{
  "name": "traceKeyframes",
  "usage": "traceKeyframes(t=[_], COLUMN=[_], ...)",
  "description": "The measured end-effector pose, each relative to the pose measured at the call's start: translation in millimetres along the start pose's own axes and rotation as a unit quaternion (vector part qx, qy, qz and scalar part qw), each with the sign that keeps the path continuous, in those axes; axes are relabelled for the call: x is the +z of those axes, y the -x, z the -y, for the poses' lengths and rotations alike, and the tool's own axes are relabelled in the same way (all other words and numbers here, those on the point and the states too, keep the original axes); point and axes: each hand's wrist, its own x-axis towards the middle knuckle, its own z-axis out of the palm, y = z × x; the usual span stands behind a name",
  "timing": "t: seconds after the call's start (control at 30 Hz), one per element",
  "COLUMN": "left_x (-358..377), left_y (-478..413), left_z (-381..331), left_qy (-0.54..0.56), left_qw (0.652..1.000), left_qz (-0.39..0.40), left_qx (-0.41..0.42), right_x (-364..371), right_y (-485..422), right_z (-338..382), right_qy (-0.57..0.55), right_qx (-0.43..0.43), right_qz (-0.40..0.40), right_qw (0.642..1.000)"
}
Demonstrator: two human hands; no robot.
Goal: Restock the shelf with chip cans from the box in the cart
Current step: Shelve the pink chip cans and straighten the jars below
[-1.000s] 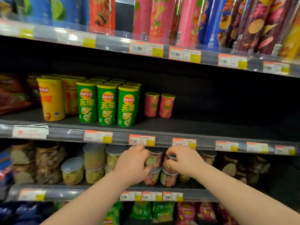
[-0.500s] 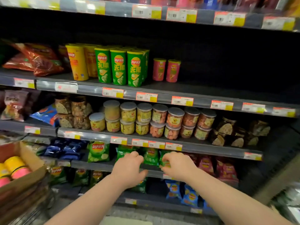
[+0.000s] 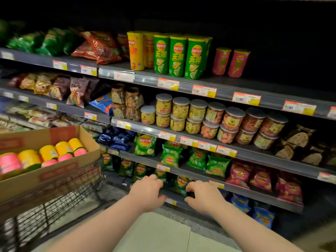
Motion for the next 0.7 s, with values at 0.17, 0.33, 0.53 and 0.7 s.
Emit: traceKeyframes(t=[0.17,0.33,0.53,0.7], left_x=[9,13,22,21], left_y=[18,41,65,82], left_z=[49,126,222,296], left_qy=[0.007,0.004,0.034,0.040], left_qw=[0.999,0.996,0.991,0.988], left_qz=[0.010,0.034,0.048,0.040], left_qx=[-0.031,-0.080,-0.122,-0.142], right_x=[12,26,37,49], right_y=[-27,-63,-102,-138], right_z=[41,112,205,278], right_qy=[0.020,0.038,0.089,0.102], right_qx=[-0.027,-0.063,-0.101,-0.116], right_qz=[0.020,0.037,0.055,0.072], right_qw=[0.999,0.997,0.989,0.985])
